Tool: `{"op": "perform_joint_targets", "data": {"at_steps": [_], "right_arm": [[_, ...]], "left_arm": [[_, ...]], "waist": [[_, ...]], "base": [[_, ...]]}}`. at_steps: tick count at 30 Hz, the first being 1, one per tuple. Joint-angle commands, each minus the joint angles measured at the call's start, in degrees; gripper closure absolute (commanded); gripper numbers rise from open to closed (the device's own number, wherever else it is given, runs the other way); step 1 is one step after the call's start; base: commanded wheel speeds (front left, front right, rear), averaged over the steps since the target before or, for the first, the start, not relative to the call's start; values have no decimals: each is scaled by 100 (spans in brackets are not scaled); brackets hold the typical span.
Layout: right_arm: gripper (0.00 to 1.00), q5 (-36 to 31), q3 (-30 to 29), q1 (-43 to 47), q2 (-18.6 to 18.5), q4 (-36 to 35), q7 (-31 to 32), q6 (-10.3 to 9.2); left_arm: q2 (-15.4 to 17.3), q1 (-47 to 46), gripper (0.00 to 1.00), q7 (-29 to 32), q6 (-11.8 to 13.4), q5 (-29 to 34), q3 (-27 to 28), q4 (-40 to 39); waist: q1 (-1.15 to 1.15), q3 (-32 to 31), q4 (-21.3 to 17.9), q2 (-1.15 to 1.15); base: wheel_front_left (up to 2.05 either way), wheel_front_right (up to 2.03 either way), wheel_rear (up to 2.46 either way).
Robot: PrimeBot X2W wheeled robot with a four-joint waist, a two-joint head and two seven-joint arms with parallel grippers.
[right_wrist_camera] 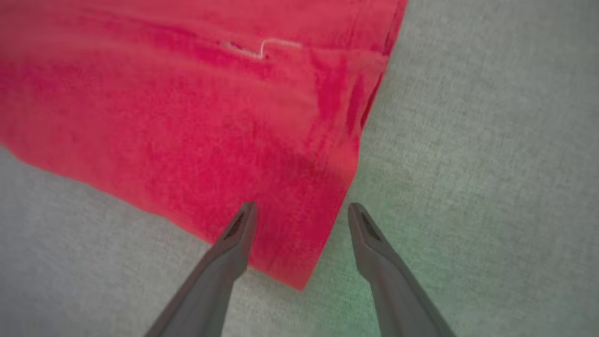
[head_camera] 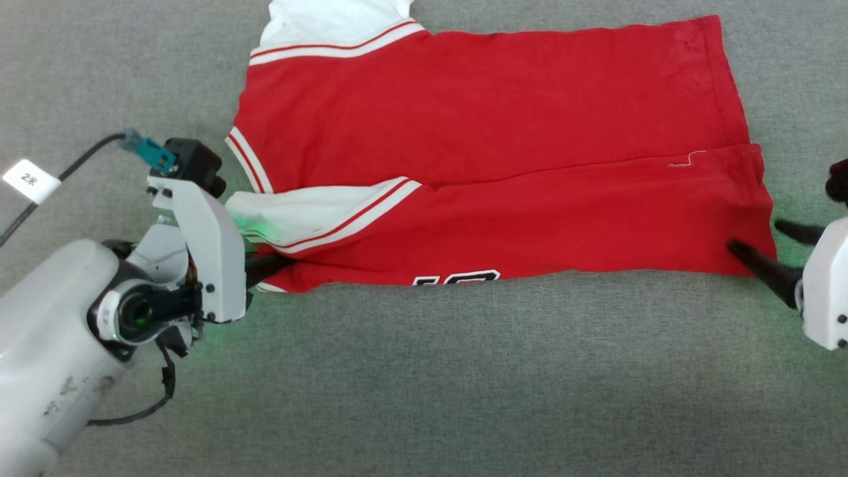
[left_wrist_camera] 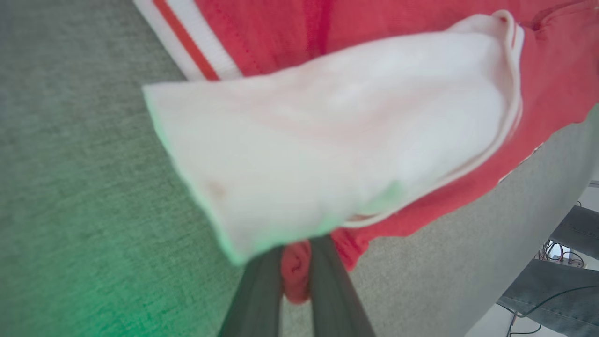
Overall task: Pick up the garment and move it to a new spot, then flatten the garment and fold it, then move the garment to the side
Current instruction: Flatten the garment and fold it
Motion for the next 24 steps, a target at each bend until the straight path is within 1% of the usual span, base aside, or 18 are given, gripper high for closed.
{"op": "perform_joint_targets", "data": {"at_steps": [1, 5, 8, 9, 10, 11, 14, 17, 20, 24], "right_arm": [[0, 48, 58, -39, -110, -87, 366, -6], [0, -199, -48, -192, -124, -8, 1017, -6], [0, -271, -83, -230, 119, 183, 1334, -4], [9, -309, -96, -231, 185, 247, 1390, -4], [73, -371, -116, -225, 243, 302, 1423, -4], [100, -396, -128, -225, 283, 353, 1451, -4], [100, -344, -207, -173, 406, 439, 1440, -4], [100, -341, -296, -30, 381, 388, 1319, -5], [100, -293, -309, 128, 316, 251, 1273, -4], [100, -196, -401, 416, 140, -29, 1285, -4]], "left_arm": [[-316, 254, 100, 74, -65, 25, -298, 20], [-382, 183, 100, 17, -99, 81, -282, -15], [-458, 150, 100, -39, -127, 106, -279, -11], [-479, 136, 100, -63, -130, 121, -272, 1], [-499, 127, 100, -79, -136, 137, -271, 18], [-521, 122, 100, -104, -150, 154, -274, 37], [-568, 140, 100, -221, -193, 165, -247, 124], [-543, 237, 100, -315, -261, 95, -194, 161], [-370, 425, 100, -432, -343, 1, -114, 41], [17, 702, 100, -527, -327, -99, -27, -369]], "waist": [[0, 17, 31, 0], [0, 87, 103, 0], [0, 137, 162, 0], [0, 148, 182, 0], [0, 155, 200, 0], [0, 158, 218, 0], [0, 120, 259, 0], [0, -7, 281, 0], [0, -179, 268, 0], [0, -415, 286, 0]], "base": [[0, 0, 0], [0, 0, 0], [0, 0, 0], [0, 0, 0], [0, 0, 0], [0, 0, 0], [0, 0, 0], [0, 0, 0], [0, 0, 0], [0, 0, 0]]}}
